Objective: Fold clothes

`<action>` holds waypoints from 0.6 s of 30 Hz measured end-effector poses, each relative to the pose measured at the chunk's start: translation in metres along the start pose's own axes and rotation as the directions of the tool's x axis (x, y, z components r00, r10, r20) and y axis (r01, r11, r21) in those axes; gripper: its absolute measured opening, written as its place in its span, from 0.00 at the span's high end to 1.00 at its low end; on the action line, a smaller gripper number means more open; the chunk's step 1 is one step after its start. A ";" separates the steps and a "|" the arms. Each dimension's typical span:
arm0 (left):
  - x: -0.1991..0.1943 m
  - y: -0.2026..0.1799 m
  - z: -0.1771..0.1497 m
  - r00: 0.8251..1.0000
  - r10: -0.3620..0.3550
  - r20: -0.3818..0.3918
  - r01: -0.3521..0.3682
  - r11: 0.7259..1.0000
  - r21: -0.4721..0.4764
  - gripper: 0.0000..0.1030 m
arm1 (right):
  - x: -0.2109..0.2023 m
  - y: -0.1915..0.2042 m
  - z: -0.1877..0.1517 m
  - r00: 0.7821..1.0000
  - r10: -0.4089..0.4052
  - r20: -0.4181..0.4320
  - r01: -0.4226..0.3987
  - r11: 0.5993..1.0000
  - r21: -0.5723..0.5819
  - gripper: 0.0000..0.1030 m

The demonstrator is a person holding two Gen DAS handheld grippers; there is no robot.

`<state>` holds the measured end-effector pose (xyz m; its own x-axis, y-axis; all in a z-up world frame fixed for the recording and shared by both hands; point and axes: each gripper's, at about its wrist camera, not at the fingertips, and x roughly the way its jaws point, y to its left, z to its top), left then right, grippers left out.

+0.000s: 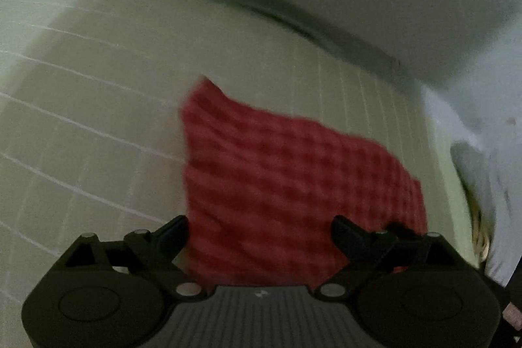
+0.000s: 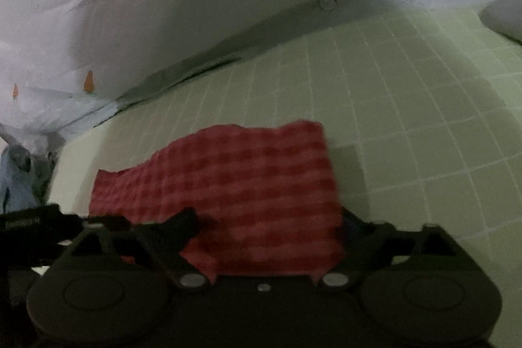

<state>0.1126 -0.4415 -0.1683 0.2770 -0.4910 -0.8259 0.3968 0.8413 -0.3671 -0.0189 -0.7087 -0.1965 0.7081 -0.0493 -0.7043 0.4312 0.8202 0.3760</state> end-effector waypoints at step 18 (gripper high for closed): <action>-0.060 0.017 -0.045 0.991 -0.046 -0.125 0.065 0.987 0.149 0.87 | -0.035 0.100 -0.071 0.979 0.129 -0.156 -0.148 0.983 -0.112 0.89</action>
<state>0.0629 -0.3877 -0.1438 0.1466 -0.4969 -0.8553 0.5401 0.7646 -0.3516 -0.0406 -0.5847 -0.1774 0.6621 0.1465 -0.7350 0.2566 0.8771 0.4060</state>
